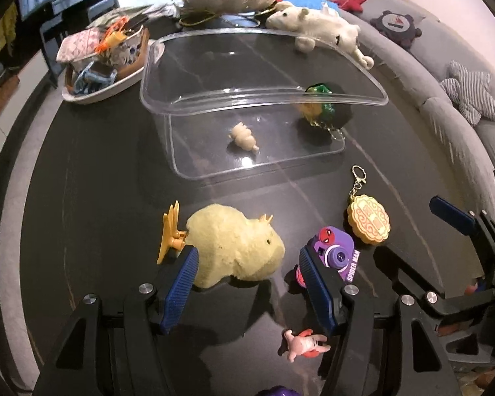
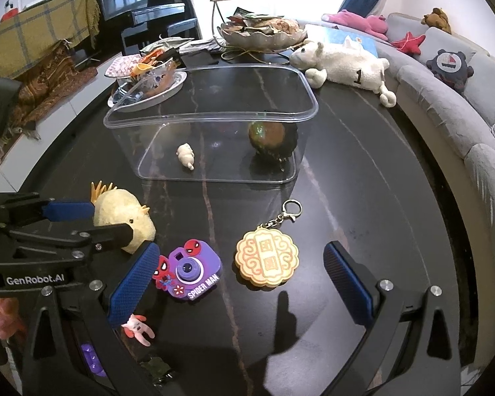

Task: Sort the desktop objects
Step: 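Lower the left tool onto the yellow plush duck and close on it, then close the right tool on the round cookie keychain while the left tool holds the duck, then carry the duck in the left tool and keychain in the right tool over the clear box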

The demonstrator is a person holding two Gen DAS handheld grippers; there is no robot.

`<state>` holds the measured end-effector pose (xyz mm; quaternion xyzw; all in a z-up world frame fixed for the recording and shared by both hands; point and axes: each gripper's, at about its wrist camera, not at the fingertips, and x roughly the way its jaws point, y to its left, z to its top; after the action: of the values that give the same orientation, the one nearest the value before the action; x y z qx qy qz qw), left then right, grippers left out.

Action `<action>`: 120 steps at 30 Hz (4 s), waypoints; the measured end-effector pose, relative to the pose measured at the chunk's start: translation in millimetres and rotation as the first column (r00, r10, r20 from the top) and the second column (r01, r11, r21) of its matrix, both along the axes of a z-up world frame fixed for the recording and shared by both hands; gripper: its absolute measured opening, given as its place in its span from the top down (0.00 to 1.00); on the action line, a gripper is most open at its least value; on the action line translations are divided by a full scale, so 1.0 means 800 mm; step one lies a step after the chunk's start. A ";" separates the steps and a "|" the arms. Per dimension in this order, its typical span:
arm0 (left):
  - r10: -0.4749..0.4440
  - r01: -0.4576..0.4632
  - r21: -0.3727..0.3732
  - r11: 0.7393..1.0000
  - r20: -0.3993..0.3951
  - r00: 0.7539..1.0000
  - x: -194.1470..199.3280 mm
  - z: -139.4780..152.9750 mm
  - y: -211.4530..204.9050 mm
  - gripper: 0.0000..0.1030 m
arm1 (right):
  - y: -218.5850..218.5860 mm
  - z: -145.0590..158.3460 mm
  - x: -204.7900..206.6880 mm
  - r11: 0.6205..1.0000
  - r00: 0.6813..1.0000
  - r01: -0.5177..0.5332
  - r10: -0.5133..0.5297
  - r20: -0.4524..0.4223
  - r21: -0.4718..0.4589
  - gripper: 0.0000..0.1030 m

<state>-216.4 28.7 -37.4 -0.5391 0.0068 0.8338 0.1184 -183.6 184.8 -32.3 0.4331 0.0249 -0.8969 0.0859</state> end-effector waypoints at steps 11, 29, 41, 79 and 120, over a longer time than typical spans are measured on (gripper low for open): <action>0.004 -0.007 -0.074 0.997 -0.031 1.000 -0.009 -0.007 0.004 0.36 | 0.002 -0.017 -0.012 1.000 0.999 0.001 -0.001 0.034 0.018 0.04; 0.002 -0.016 -0.187 0.982 -0.071 0.997 -0.023 -0.029 0.013 0.36 | 0.003 -0.032 -0.027 0.999 0.998 0.007 -0.008 0.060 0.033 0.04; -0.002 -0.011 -0.172 0.985 -0.078 0.997 -0.022 -0.030 0.011 0.36 | 0.006 -0.040 -0.038 0.999 0.997 0.028 -0.031 0.064 0.039 0.04; -0.022 0.002 -0.176 0.984 -0.107 0.994 -0.014 -0.021 0.014 0.38 | 0.016 -0.051 -0.044 0.995 0.986 0.068 -0.078 0.145 0.074 0.47; 0.023 -0.029 -0.111 0.993 -0.059 0.998 -0.019 -0.031 0.002 0.50 | 0.011 -0.032 -0.038 0.998 0.987 0.064 -0.063 0.147 0.001 0.47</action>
<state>-231.3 30.7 -62.1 -0.5209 0.0500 0.8487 0.0767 -213.7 193.9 -57.7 0.4986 0.0031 -0.8648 0.0597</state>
